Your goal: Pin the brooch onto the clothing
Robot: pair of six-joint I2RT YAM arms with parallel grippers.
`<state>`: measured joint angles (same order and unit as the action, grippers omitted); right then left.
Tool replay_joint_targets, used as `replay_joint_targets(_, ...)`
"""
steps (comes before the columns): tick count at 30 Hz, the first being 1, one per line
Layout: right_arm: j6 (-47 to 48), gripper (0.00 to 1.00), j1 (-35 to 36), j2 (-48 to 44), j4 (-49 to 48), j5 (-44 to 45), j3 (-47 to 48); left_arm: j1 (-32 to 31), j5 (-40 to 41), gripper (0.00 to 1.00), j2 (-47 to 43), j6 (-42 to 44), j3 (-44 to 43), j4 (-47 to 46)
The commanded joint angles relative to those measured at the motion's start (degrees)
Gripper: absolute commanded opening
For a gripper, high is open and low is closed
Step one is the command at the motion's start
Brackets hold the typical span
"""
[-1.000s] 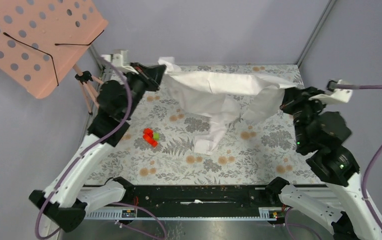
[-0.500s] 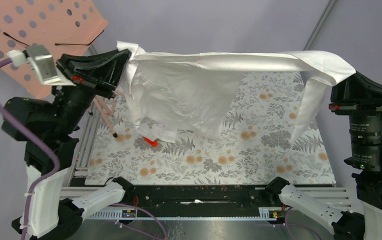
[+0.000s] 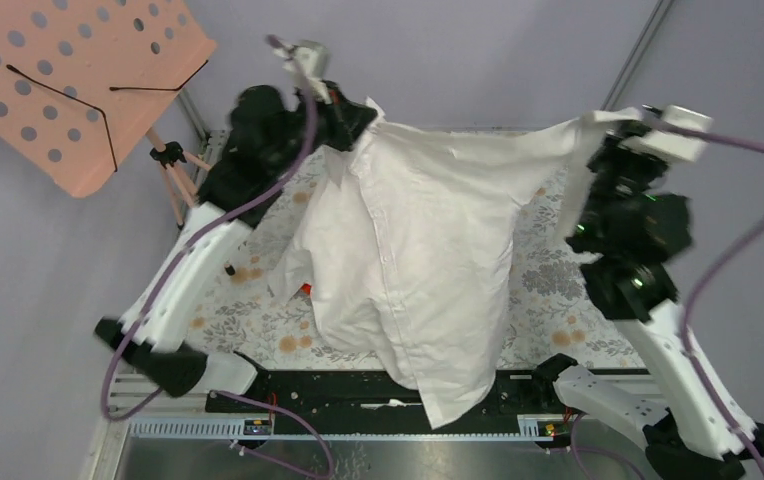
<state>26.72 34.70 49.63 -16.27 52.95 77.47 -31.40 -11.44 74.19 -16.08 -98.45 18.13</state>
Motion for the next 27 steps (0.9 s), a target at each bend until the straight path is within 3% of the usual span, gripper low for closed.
replay_joint_targets(1,-14.24,0.00,-12.23,4.81,10.30,6.78,-8.77,0.28,3.75,0.00,13.23,-2.04,0.97,2.29)
replay_joint_targets(4,-30.58,0.00,-21.54,6.86,19.30,-4.56,-14.38,0.28,4.89,0.00,23.60,-2.02,-2.27,3.06)
replay_joint_targets(8,-38.52,0.00,-30.03,17.28,20.27,-16.34,-14.90,0.42,5.00,0.00,39.92,-2.96,-13.06,6.16)
replay_joint_targets(11,-43.03,0.00,-36.59,28.28,23.33,-24.03,-9.53,0.37,5.87,0.00,50.52,-4.84,-24.02,7.02)
replay_joint_targets(12,-44.25,0.03,-38.75,32.14,25.37,-26.36,-6.85,0.44,6.65,0.15,52.90,-5.72,-26.50,7.01)
replay_joint_targets(14,-46.04,0.28,-42.37,40.08,31.83,-31.83,0.71,0.44,6.67,0.56,55.80,-6.46,-29.61,6.55)
replay_joint_targets(15,-46.28,0.44,-43.80,43.49,35.97,-34.97,4.67,0.38,6.15,0.72,55.92,-6.69,-29.50,5.83)
replay_joint_targets(16,-46.13,0.57,-44.79,46.27,39.91,-37.44,8.56,0.37,5.31,0.79,55.23,-6.84,-28.40,4.96)
replay_joint_targets(18,-44.64,0.70,-45.40,49.58,45.17,-41.15,13.07,0.30,3.62,0.90,51.82,-6.73,-23.26,1.74)
replay_joint_targets(22,-44.44,0.98,-45.42,47.07,47.08,-47.21,8.82,0.03,0.28,0.95,40.92,-7.50,-9.76,-2.87)
replay_joint_targets(27,-45.94,1.00,-45.42,42.47,49.11,-46.38,-1.30,0.22,-2.03,0.98,27.34,-7.79,9.05,-4.27)
